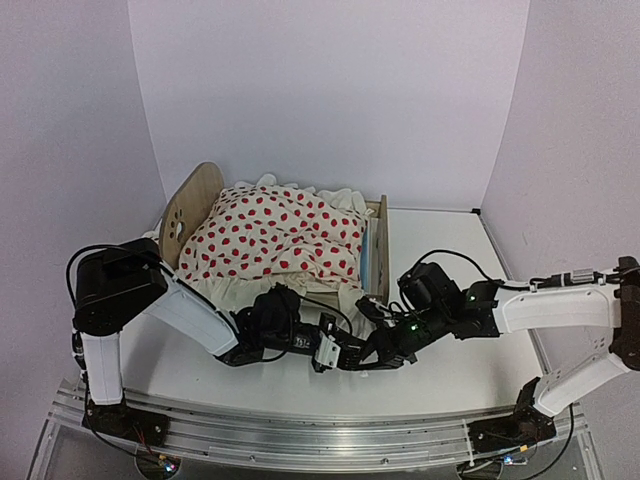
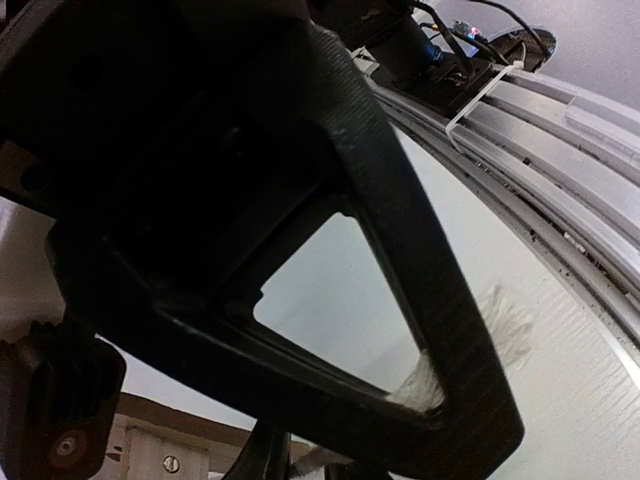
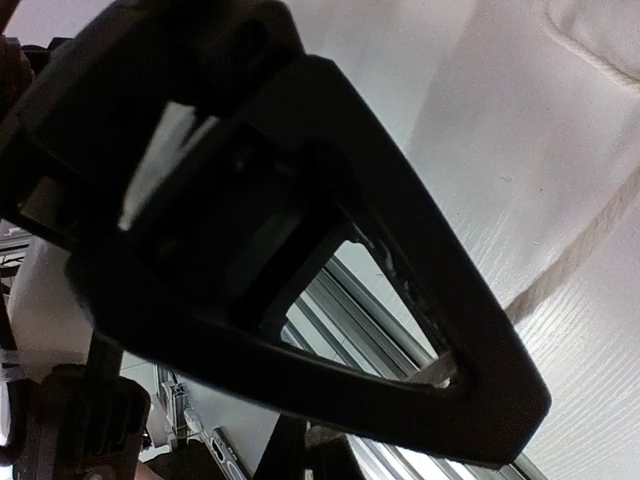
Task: Set up the pet bed
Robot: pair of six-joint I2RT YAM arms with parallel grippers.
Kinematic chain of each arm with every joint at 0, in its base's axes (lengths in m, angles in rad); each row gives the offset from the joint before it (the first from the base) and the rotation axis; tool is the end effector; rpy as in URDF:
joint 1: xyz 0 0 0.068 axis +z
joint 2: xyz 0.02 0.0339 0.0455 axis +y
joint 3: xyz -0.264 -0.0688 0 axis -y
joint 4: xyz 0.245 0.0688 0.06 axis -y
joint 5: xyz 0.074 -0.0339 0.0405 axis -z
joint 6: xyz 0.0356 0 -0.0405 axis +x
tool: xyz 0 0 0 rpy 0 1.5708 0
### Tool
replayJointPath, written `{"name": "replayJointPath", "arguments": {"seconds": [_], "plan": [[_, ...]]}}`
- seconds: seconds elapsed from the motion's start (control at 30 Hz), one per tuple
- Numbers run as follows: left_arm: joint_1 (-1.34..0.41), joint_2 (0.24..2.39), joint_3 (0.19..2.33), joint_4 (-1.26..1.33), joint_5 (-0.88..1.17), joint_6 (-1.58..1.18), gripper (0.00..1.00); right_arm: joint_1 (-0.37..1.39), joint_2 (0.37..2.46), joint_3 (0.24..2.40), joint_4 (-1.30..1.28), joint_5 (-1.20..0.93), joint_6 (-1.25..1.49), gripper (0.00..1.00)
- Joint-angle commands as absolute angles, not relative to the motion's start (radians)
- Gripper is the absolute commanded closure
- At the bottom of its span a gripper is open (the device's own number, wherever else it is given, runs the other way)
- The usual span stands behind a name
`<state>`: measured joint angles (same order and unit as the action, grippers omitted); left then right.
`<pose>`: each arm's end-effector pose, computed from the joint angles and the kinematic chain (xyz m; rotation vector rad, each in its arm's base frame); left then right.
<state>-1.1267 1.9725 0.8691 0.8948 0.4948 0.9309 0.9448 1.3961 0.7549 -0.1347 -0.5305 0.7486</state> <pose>0.1524 -0.3596 0.1430 1.6880 0.5972 -0.5799 0.1501 0.2383 0.2017 -0.5673 2.6402 1.3266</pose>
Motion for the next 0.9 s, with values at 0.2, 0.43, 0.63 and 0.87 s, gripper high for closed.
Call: {"name": "replayJointPath", "arguments": {"seconds": [0.2, 0.43, 0.63, 0.87], "plan": [[-1.110, 1.949, 0.874, 0.930, 0.454, 0.871, 1.00, 0.894, 1.380, 0.779, -0.104, -0.593, 0.771, 1.00], [-1.068, 1.901, 0.869, 0.832, 0.436, 0.731, 1.00, 0.877, 1.408, 0.802, -0.109, -0.551, 0.772, 0.80], [-1.033, 1.885, 0.862, 0.795, 0.439, 0.731, 1.00, 0.850, 1.372, 0.793, -0.132, -0.545, 0.773, 0.71], [-0.983, 1.858, 0.882, 0.735, 0.450, 0.691, 1.00, 0.825, 1.300, 0.760, -0.295, -0.174, 0.804, 0.66]]}}
